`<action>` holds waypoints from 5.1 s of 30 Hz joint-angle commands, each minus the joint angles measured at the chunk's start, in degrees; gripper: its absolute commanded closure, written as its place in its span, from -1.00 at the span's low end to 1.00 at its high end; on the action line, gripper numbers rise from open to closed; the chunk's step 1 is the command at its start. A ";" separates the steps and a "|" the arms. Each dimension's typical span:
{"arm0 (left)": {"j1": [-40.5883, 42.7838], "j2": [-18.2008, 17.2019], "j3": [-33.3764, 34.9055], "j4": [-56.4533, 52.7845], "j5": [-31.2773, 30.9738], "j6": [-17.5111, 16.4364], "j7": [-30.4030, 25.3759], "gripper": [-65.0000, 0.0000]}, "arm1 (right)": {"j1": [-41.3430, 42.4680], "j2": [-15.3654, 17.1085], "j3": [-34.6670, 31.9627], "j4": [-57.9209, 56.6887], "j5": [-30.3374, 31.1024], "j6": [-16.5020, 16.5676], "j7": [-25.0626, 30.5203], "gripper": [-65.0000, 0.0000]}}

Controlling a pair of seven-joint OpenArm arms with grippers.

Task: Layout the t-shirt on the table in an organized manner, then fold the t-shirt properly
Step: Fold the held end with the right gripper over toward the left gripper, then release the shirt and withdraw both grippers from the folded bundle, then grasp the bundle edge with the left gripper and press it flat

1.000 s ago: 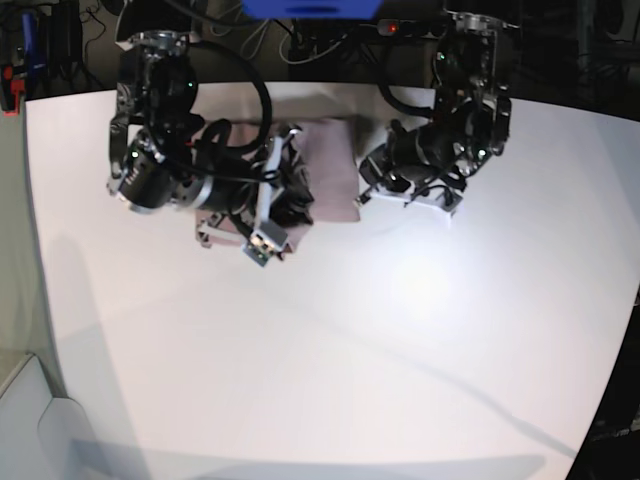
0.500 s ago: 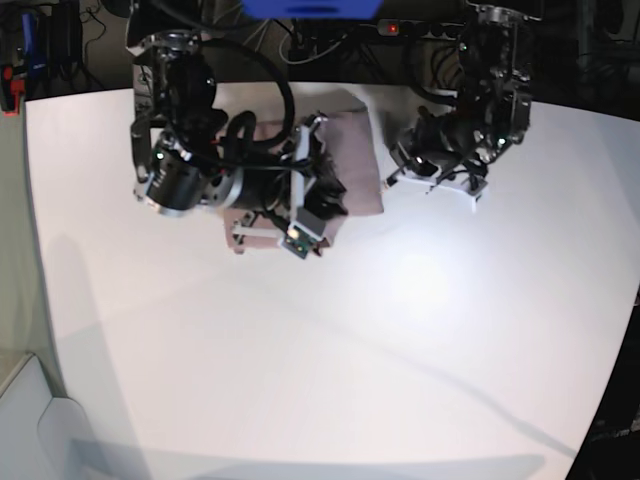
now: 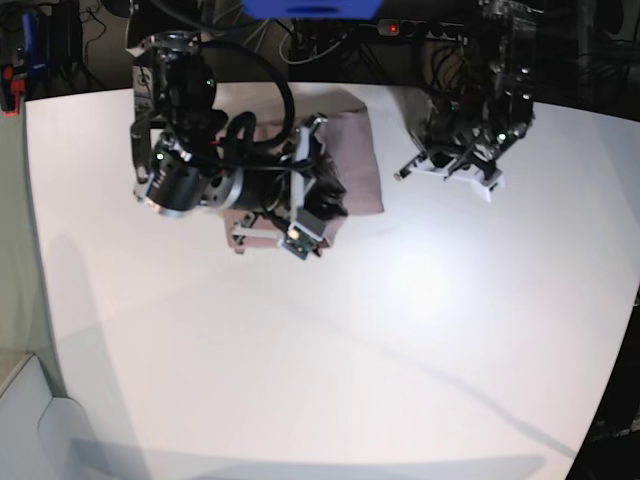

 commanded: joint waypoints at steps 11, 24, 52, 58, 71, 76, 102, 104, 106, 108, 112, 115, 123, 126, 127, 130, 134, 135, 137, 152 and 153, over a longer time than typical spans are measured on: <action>-6.06 2.13 8.46 -7.60 -0.55 1.17 0.45 1.00 | 0.65 -0.37 -5.74 0.91 1.57 -0.05 1.39 1.00; -5.70 1.69 8.38 -6.98 -0.55 1.17 0.45 1.00 | 2.41 -0.29 -5.30 -0.41 1.49 -0.05 1.48 1.00; -2.01 -5.17 8.20 4.10 -0.47 1.17 0.89 1.00 | 4.87 0.07 -5.83 -10.26 1.49 -0.05 5.87 1.00; -2.01 -5.78 8.20 4.54 -0.47 1.17 0.98 1.00 | 4.96 -0.11 -7.32 -10.26 1.49 -0.05 5.87 1.00; -0.52 -8.07 8.11 4.62 -0.47 1.17 1.15 1.00 | 5.75 0.07 -9.61 -10.08 1.57 -0.05 5.70 0.01; 2.47 -11.76 8.02 7.44 -0.47 1.17 1.15 1.00 | 5.66 0.51 -9.43 -8.06 1.66 -0.05 5.52 -0.04; 2.12 -5.96 -15.89 11.04 -27.90 1.17 -6.14 0.31 | 0.56 12.64 12.37 -0.06 1.75 -0.05 5.43 -0.05; 3.00 -5.17 -19.67 9.90 -33.52 1.17 -6.85 -0.15 | 0.30 13.08 12.37 0.03 1.75 -0.05 5.43 -0.05; 3.26 -4.90 -22.04 8.05 -39.06 1.17 -7.02 -0.44 | 0.21 13.69 12.37 0.03 1.75 -0.05 5.43 -0.05; 3.26 -5.17 -22.31 6.03 -44.69 1.17 -6.58 -0.45 | 0.12 13.78 12.37 0.03 1.75 -0.05 5.43 -0.05; 3.70 -5.17 -20.37 5.42 -48.38 -1.51 -5.09 -0.39 | -0.05 13.78 12.37 0.03 1.75 -0.05 5.43 -0.05; 3.53 -4.90 -18.17 5.59 -47.59 -4.59 -4.12 -0.39 | -0.58 13.78 12.37 0.03 1.75 -0.05 5.43 -0.05; 2.74 -8.77 -6.31 6.21 -34.93 -4.76 -3.95 -0.39 | -2.08 13.87 12.37 0.03 1.75 -0.05 5.43 -0.05; 1.77 -10.09 -2.00 6.56 -30.97 -4.94 -4.56 -0.39 | -2.08 13.87 12.37 0.03 1.75 -0.05 5.43 -0.05; 1.42 -10.18 -1.12 6.91 -29.57 -5.03 -4.56 -0.40 | -2.16 13.87 12.37 0.03 1.75 -0.05 5.43 -0.05; 0.71 -10.00 0.99 7.79 -26.05 -5.20 -4.56 -0.40 | -2.16 14.48 12.37 0.03 1.75 -0.05 5.43 -0.05; -1.04 -9.91 3.54 7.26 -23.32 -5.20 -4.65 -0.40 | -2.87 14.92 12.37 0.03 1.75 -0.05 5.52 -0.05; -1.40 -9.91 3.72 7.17 -22.71 -5.20 -4.65 -0.40 | -3.04 14.92 12.37 0.03 1.75 -0.05 5.61 -0.05; -1.66 -9.83 3.72 7.09 -21.74 -5.29 -4.65 -0.40 | -3.31 15.01 12.37 0.03 1.75 -0.05 5.61 -0.05; -6.93 -10.18 11.63 -2.15 -21.13 -5.38 -8.25 -0.40 | -3.31 15.01 12.37 0.03 1.66 -0.05 5.52 -0.05; -7.02 -10.18 11.72 -2.85 -21.13 -5.38 -8.25 -0.40 | -3.31 15.01 12.37 0.03 1.66 -0.05 5.52 -0.05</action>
